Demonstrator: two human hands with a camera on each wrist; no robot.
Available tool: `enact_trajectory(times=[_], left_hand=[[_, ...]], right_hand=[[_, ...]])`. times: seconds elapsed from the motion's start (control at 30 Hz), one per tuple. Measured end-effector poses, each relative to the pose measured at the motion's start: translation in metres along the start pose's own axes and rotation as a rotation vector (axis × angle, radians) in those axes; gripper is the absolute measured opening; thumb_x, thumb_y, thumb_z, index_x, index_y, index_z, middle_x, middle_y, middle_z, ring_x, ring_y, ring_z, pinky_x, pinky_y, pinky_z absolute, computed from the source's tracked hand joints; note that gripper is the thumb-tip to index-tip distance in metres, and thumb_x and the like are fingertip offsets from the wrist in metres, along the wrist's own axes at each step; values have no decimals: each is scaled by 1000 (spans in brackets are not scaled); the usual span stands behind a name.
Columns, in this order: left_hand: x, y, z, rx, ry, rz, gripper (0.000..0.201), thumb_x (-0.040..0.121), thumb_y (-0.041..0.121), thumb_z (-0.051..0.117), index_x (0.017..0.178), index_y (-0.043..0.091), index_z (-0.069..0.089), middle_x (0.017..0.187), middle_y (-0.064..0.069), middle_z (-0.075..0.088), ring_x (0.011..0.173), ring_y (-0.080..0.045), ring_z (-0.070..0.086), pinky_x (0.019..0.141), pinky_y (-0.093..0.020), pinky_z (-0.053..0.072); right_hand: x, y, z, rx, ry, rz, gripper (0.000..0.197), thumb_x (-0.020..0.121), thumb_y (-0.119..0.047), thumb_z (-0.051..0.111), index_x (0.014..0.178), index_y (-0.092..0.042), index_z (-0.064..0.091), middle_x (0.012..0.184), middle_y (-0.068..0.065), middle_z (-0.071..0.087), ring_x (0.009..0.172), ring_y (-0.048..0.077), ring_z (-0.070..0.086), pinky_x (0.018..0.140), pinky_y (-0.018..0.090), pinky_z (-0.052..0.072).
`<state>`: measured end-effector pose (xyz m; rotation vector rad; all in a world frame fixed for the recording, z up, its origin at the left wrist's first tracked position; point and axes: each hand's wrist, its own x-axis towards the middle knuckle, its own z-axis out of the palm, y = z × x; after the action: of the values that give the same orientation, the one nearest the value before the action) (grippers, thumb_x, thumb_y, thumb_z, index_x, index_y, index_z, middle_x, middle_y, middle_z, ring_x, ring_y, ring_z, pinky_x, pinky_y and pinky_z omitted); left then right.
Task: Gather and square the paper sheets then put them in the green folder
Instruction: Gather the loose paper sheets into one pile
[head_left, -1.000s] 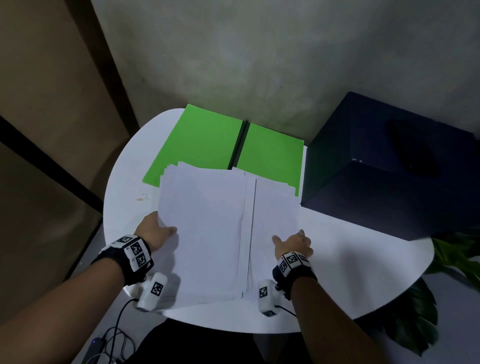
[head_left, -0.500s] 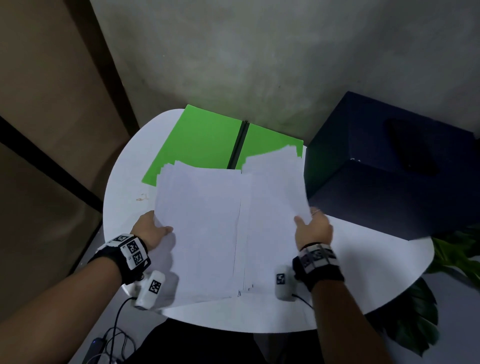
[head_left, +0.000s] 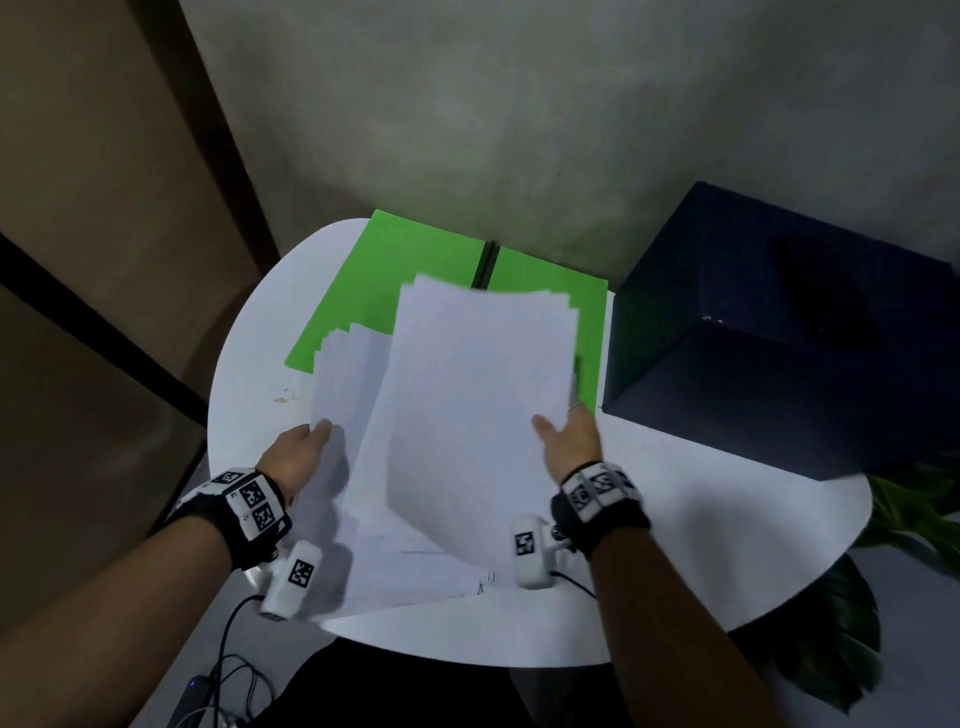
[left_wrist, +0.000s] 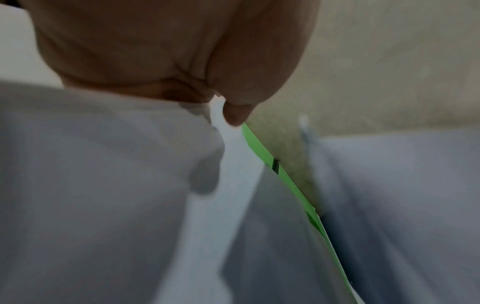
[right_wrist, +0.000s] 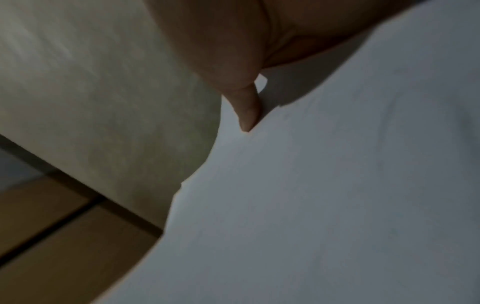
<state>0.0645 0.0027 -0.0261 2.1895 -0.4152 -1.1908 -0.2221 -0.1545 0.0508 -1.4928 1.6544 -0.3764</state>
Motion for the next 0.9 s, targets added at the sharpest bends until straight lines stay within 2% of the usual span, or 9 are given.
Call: enact_trajectory(times=[0.07, 0.13, 0.27, 0.33, 0.4, 0.5, 0.6, 0.77, 0.9], left_hand=[[3, 1, -1, -85, 14, -70, 86, 89, 71, 35, 139, 3, 49, 143, -19, 51, 130, -36, 49, 113, -48, 34], [-1, 6, 2, -63, 22, -69, 78, 94, 63, 38, 137, -1, 49, 143, -19, 50, 133, -34, 45, 113, -42, 31], [-5, 6, 9, 213, 68, 11, 28, 90, 34, 67, 88, 9, 54, 102, -11, 58, 110, -34, 57, 82, -34, 39], [-5, 4, 10, 275, 75, 21, 36, 87, 31, 70, 101, 1, 55, 106, -17, 61, 103, -34, 57, 81, -36, 41], [-3, 2, 10, 293, 78, 25, 51, 87, 32, 70, 119, -3, 52, 121, -22, 59, 110, -36, 55, 90, -40, 42], [-4, 2, 12, 333, 74, 28, 62, 88, 34, 69, 131, -5, 47, 132, -22, 54, 123, -39, 50, 101, -43, 40], [-4, 2, 11, 349, 74, 28, 62, 88, 35, 69, 131, -5, 47, 133, -22, 54, 123, -39, 50, 102, -43, 40], [-4, 2, 10, 363, 78, 33, 64, 87, 35, 70, 130, -6, 48, 134, -24, 54, 124, -41, 49, 103, -44, 40], [-4, 0, 8, 354, 72, 34, 65, 86, 36, 71, 131, -6, 48, 134, -24, 54, 125, -40, 49, 105, -46, 40]], right_hand=[[-3, 7, 31, -87, -93, 50, 55, 94, -13, 59, 144, -6, 39, 145, 11, 48, 132, 29, 48, 109, 30, 36], [-7, 11, 54, -197, -209, 58, 56, 96, -13, 56, 147, -9, 35, 148, 10, 45, 134, 27, 47, 108, 28, 35], [0, 23, 72, -269, -188, 50, 62, 91, -34, 62, 146, -16, 37, 146, 5, 46, 133, 30, 45, 107, 38, 39], [6, 34, 56, -352, 3, 182, 81, 82, -51, 66, 148, -20, 29, 150, 2, 33, 135, 34, 37, 105, 52, 39], [11, 52, 35, -416, 93, 343, 94, 77, -56, 69, 149, -13, 26, 149, 9, 31, 133, 35, 35, 103, 52, 38], [13, 71, 22, -370, 79, 347, 96, 77, -48, 75, 147, -3, 26, 146, 16, 43, 134, 34, 42, 109, 44, 38], [14, 71, 15, -242, 29, 419, 78, 80, -36, 76, 138, -1, 38, 137, 14, 54, 126, 32, 53, 100, 37, 43], [29, 80, 23, -151, -92, 448, 92, 50, -61, 74, 127, -12, 57, 128, 8, 63, 111, 31, 63, 101, 43, 48], [17, 64, 25, -222, -57, 441, 80, 77, -40, 73, 141, -7, 40, 143, 11, 49, 128, 30, 51, 105, 37, 42]])
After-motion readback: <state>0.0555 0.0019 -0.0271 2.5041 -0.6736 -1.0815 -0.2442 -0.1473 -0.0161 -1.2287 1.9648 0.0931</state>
